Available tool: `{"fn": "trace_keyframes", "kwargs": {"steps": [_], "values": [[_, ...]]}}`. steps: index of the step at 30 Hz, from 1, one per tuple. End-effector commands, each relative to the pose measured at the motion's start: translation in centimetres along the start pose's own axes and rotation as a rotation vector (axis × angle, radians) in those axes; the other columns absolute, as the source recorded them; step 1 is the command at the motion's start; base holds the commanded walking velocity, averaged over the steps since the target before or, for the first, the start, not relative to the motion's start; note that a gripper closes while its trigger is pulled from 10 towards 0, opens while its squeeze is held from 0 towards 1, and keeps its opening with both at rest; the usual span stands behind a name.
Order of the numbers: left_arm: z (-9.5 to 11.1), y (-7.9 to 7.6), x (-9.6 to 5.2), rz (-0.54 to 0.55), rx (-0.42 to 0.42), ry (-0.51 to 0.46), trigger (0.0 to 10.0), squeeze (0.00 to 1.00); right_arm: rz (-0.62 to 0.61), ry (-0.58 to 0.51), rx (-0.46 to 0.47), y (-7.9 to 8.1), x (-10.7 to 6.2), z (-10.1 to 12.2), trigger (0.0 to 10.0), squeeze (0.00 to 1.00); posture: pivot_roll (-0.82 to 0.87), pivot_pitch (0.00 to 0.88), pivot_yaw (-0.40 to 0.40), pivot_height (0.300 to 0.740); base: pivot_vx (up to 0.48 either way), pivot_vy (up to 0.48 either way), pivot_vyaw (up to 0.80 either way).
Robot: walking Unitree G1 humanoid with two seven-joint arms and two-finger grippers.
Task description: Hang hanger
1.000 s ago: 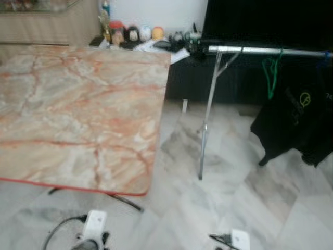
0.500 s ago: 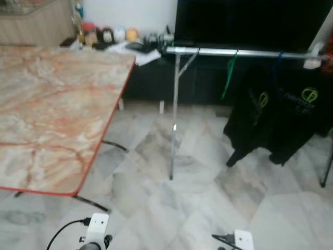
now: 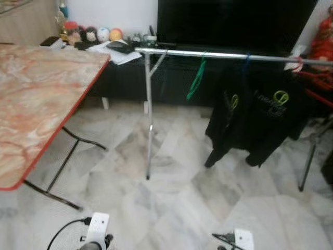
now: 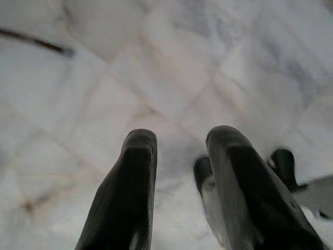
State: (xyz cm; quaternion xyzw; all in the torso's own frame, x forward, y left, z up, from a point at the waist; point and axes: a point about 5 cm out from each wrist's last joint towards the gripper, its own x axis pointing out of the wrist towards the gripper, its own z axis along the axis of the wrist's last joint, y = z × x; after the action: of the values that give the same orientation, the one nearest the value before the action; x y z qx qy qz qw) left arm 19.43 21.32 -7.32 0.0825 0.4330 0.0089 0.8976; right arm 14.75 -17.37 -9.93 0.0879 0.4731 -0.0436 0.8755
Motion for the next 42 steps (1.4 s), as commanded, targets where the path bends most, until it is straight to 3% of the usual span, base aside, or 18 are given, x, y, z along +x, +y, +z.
{"fn": "trace_keyframes", "kwargs": {"steps": [1, 25, 30, 42], "values": [[-0.21, -0.01, -0.04, -0.001, 0.006, 0.007, 10.0, 0.0, -0.009, 0.004, 0.015, -0.06, -0.05, -0.24, 10.0, 0.0, -0.03, 0.0, -0.055, 0.74, 0.0, 0.0, 0.0], [-0.06, 0.12, -0.03, -0.015, -0.013, 0.0, 10.0, 0.0, -0.022, -0.031, 0.069, 0.21, -0.1, -0.28, 10.0, 0.0, -0.04, 0.0, -0.028, 0.74, 0.0, 0.0, 0.0], [-0.09, 0.03, -0.03, -0.016, -0.014, 0.001, 10.0, 0.0, -0.016, -0.034, 0.063, 0.2, -0.08, -0.14, 10.0, 0.0, -0.04, 0.0, -0.03, 0.74, 0.268, 0.0, -0.63], [-0.08, -0.34, 0.0, -0.025, -0.016, 0.003, 10.0, 0.0, -0.022, -0.043, 0.06, -0.02, -0.08, 0.05, 10.0, 0.0, -0.04, 0.0, -0.034, 0.74, 0.302, 0.0, 0.0]]}}
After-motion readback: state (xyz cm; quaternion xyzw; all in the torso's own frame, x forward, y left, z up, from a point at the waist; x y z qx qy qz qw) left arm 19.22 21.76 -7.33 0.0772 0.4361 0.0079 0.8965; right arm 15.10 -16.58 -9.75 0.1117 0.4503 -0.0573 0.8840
